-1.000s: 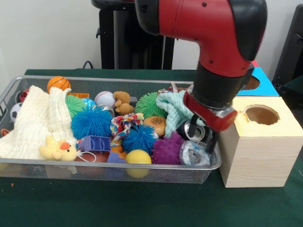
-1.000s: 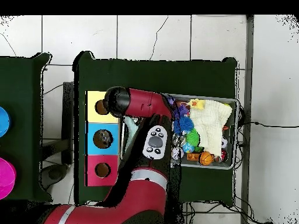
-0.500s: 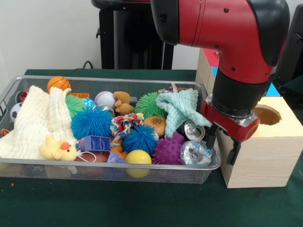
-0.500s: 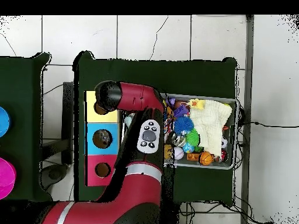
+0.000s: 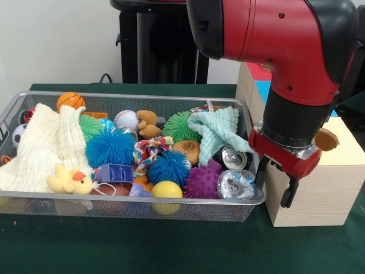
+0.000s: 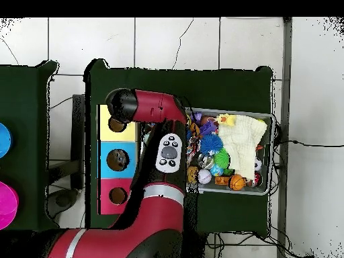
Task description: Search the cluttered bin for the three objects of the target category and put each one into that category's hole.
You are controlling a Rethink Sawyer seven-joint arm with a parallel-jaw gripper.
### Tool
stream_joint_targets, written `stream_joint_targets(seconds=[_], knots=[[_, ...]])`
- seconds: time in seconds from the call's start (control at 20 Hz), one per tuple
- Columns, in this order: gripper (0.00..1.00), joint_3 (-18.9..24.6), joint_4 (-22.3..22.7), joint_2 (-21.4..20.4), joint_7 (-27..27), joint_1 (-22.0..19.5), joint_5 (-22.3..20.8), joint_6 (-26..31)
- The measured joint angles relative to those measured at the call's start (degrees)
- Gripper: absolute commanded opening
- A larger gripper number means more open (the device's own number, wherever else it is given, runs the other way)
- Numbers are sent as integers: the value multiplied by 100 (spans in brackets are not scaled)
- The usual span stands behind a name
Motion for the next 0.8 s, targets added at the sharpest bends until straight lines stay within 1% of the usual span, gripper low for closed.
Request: stream_joint_targets(seconds=[0.3,0.6,0.8], knots=[[100,-36,47,-66,0,34,-15,0],[100,-324,158,-261,0,292,-169,1],[100,-587,184,-349,0,548,-290,1]])
